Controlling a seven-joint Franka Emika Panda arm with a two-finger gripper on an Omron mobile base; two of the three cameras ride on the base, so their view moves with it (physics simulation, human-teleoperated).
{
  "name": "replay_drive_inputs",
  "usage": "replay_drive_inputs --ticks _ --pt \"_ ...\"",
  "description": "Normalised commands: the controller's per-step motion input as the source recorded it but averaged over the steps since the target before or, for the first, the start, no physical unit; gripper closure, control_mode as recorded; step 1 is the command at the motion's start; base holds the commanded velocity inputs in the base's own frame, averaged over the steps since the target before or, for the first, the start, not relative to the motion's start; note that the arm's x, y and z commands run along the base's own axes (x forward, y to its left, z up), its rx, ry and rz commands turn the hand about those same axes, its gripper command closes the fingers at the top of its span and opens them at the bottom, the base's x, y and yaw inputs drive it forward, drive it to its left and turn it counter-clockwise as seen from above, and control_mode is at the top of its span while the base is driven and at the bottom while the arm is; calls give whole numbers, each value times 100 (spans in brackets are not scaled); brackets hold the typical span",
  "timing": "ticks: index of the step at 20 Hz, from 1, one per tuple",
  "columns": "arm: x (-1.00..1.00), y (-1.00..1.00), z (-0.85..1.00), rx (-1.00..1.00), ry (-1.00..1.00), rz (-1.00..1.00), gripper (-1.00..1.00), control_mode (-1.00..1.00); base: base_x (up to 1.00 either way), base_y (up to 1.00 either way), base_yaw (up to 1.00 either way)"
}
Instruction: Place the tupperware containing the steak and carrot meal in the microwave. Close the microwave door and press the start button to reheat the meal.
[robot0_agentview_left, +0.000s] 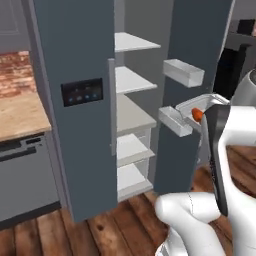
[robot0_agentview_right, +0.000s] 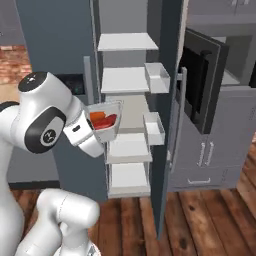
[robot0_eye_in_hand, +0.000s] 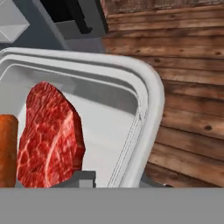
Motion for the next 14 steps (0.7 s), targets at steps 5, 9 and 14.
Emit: replay_drive_inputs --ticks 5,9,14 --pt "0 0 0 0 0 0 100 100 -19 1 -64" --pt "0 0 0 0 0 0 100 100 0 -2 -61" --pt "0 0 0 0 0 0 100 100 11 -19 -54"
